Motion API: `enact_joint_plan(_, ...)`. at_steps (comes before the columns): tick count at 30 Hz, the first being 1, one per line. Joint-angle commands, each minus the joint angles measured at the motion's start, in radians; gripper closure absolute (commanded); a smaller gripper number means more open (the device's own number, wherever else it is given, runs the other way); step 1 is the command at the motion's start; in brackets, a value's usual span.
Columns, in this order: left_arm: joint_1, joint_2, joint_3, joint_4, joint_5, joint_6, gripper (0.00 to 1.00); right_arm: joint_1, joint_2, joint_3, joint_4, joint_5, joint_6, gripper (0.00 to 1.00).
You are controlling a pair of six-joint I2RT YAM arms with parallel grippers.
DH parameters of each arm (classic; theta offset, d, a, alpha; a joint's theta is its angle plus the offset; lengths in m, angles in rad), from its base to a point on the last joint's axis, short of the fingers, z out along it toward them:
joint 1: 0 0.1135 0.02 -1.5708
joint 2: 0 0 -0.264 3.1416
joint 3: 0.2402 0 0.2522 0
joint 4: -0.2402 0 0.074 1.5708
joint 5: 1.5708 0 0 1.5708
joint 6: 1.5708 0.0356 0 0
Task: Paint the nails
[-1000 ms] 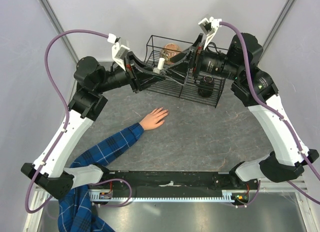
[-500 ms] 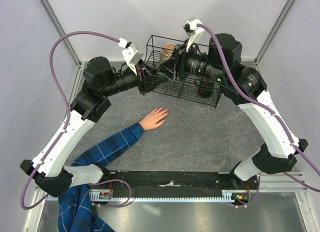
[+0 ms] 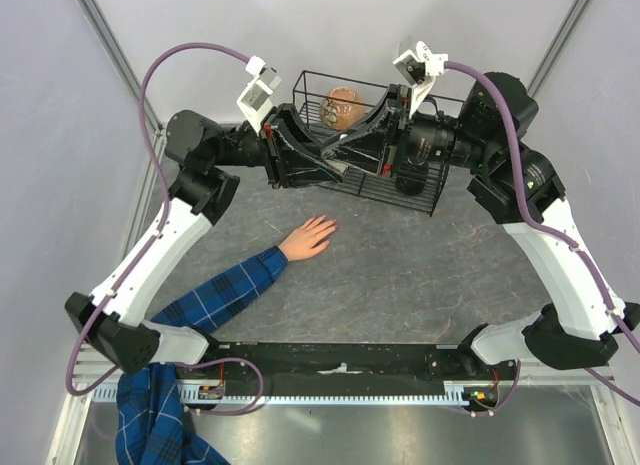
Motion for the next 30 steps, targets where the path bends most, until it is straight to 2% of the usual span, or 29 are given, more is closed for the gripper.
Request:
enact_joint_plan(1, 0.004, 0.029, 0.016, 0.473, 0.14, -0.414, 0.98, -0.003, 0.016, -0.038, 0.077, -0.286, 0.051, 1.0)
enact_joint_plan(3, 0.007, 0.013, 0.028, 0.374, 0.122, -0.296, 0.98, -0.003, 0.007, -0.054, 0.08, -0.266, 0.049, 1.0)
enact_joint_plan(4, 0.007, 0.006, 0.035, 0.243, 0.099, -0.247, 0.98, -0.004, 0.004, -0.058, 0.079, -0.251, 0.046, 1.0)
enact_joint_plan(6, 0.008, -0.022, 0.059, 0.084, 0.056, -0.048, 0.98, -0.004, 0.0, -0.06, 0.07, -0.186, 0.051, 0.98)
enact_joint_plan(7, 0.007, -0.033, 0.068, -0.091, -0.008, 0.094, 0.98, -0.006, 0.0, -0.058, 0.064, -0.157, 0.049, 0.91)
enact_joint_plan(8, 0.007, -0.055, 0.077, -0.152, -0.042, 0.153, 0.98, -0.006, 0.0, -0.046, 0.056, -0.11, 0.051, 0.81)
enact_joint_plan(10, 0.008, -0.074, 0.076, -0.269, -0.139, 0.267, 0.98, -0.007, 0.01, -0.028, 0.03, -0.08, 0.057, 0.75)
enact_joint_plan(11, 0.008, -0.083, 0.067, -0.282, -0.157, 0.284, 0.98, -0.006, 0.018, -0.003, 0.019, -0.044, 0.066, 0.59)
enact_joint_plan(13, 0.008, -0.097, 0.059, -0.292, -0.181, 0.308, 0.98, -0.006, 0.038, 0.018, -0.012, -0.001, 0.078, 0.45)
enact_joint_plan(14, 0.007, -0.099, 0.058, -0.305, -0.184, 0.315, 0.98, -0.006, 0.044, 0.038, -0.025, 0.025, 0.087, 0.3)
enact_joint_plan(16, 0.007, -0.102, 0.056, -0.326, -0.194, 0.342, 0.98, -0.006, 0.053, 0.06, -0.061, 0.093, 0.091, 0.16)
enact_joint_plan(17, 0.007, -0.105, 0.053, -0.343, -0.204, 0.353, 0.98, -0.006, 0.061, 0.083, -0.073, 0.116, 0.095, 0.05)
enact_joint_plan(18, 0.008, -0.114, 0.051, -0.372, -0.228, 0.368, 0.98, -0.006, 0.064, 0.097, -0.097, 0.163, 0.095, 0.02)
enact_joint_plan(25, 0.007, -0.163, 0.013, -0.49, -0.391, 0.541, 0.98, -0.007, 0.096, 0.204, -0.246, 0.335, 0.114, 0.02)
enact_joint_plan(30, 0.004, -0.174, 0.009, -0.553, -0.486, 0.628, 0.98, -0.004, 0.104, 0.215, -0.28, 0.342, 0.13, 0.03)
